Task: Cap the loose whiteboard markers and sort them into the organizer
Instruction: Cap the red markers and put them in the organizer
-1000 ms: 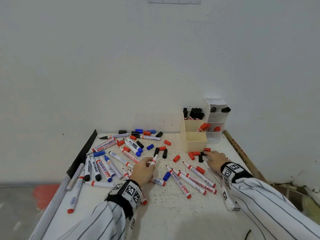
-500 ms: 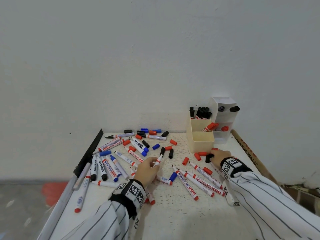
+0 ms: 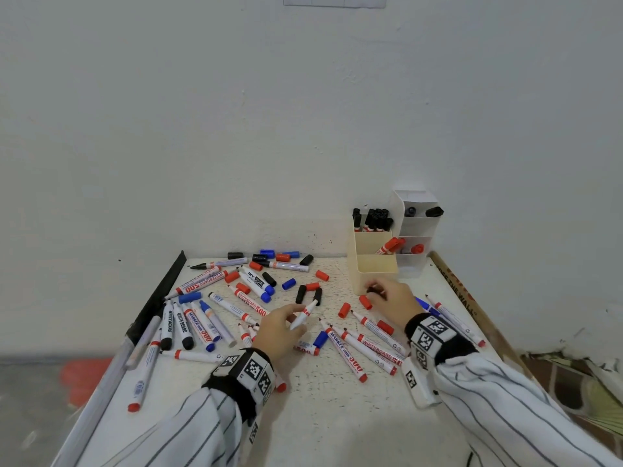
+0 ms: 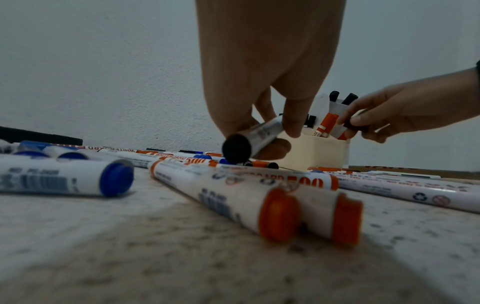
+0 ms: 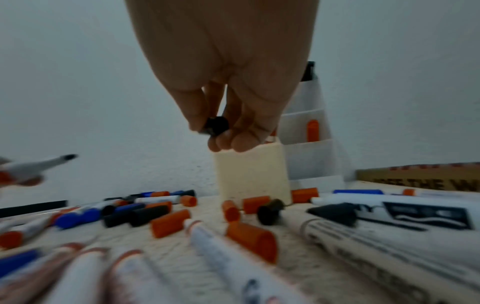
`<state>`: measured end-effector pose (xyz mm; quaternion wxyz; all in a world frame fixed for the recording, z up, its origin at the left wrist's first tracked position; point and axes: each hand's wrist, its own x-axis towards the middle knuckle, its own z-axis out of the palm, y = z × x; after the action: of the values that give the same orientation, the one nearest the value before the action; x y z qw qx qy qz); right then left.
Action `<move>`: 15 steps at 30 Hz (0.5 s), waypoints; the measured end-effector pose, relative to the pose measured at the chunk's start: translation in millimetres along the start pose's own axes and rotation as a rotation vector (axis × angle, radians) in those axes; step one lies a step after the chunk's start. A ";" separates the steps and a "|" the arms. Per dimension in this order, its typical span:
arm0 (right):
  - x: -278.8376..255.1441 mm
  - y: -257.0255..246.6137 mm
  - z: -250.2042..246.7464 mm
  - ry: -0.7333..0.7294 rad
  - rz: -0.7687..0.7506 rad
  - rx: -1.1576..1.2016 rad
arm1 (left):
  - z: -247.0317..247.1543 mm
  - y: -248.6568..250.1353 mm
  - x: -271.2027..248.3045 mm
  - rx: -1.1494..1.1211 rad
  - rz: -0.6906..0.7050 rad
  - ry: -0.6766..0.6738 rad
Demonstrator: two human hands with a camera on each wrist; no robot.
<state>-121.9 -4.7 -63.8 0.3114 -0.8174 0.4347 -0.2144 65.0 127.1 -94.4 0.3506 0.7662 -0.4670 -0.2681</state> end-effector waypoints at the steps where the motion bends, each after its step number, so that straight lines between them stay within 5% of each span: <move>1: -6.0 -5.2 6.0 -0.040 -0.027 0.003 | 1.8 1.2 -1.5 0.001 0.014 -0.009; 11: -31.6 -24.6 36.9 0.014 -0.118 0.070 | 7.8 0.9 -18.6 0.013 0.074 -0.027; 15: -38.9 -22.9 41.1 -0.079 -0.109 0.219 | 9.1 -1.8 -22.0 0.016 0.114 -0.043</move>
<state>-103.7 51.2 -80.3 0.4034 -0.8088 0.3511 -0.2447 50.1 145.0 -99.5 0.3489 0.7352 -0.5195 -0.2606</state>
